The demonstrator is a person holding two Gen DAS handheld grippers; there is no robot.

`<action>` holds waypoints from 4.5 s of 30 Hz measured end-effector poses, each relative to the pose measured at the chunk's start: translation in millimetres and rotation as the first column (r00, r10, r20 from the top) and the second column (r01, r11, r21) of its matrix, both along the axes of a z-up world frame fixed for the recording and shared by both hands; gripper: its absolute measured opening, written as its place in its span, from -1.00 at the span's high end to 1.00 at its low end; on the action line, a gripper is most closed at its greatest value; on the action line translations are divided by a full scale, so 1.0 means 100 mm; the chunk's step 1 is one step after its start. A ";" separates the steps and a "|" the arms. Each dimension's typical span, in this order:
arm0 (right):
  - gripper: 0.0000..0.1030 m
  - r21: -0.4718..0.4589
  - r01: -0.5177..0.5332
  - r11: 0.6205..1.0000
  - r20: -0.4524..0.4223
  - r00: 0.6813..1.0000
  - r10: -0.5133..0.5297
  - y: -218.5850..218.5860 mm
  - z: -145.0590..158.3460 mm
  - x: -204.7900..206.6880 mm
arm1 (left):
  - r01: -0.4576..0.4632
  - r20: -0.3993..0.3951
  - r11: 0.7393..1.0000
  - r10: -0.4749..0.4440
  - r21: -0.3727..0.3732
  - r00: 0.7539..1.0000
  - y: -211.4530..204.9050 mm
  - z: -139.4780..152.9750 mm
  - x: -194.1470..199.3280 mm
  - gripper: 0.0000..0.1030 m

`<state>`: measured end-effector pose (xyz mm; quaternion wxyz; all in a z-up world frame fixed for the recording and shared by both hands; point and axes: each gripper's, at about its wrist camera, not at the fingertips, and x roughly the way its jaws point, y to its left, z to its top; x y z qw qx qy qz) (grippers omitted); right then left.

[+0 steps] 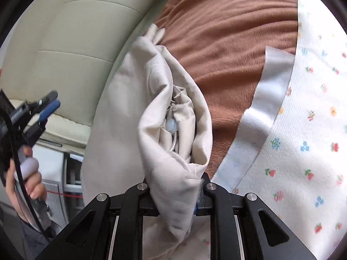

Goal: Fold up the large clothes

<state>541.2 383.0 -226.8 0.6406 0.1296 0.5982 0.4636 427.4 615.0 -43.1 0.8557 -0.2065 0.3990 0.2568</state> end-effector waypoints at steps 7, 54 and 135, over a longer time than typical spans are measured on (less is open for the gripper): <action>0.64 -0.027 -0.033 0.999 0.050 0.998 0.034 0.18 0.17 0.02 | -0.024 -0.032 1.000 0.024 0.010 0.999 -0.16 -0.28 -0.81 0.41; 0.04 -0.238 0.165 0.957 0.442 0.896 -0.044 -0.48 0.84 -0.49 | -0.136 0.124 0.965 0.167 -0.223 0.978 -1.10 -1.14 -2.44 -0.13; -0.99 0.071 0.328 0.942 0.718 0.639 -0.277 -5.24 2.24 -3.19 | 0.159 0.336 0.946 -0.254 0.284 0.907 -4.78 0.68 -3.57 -0.99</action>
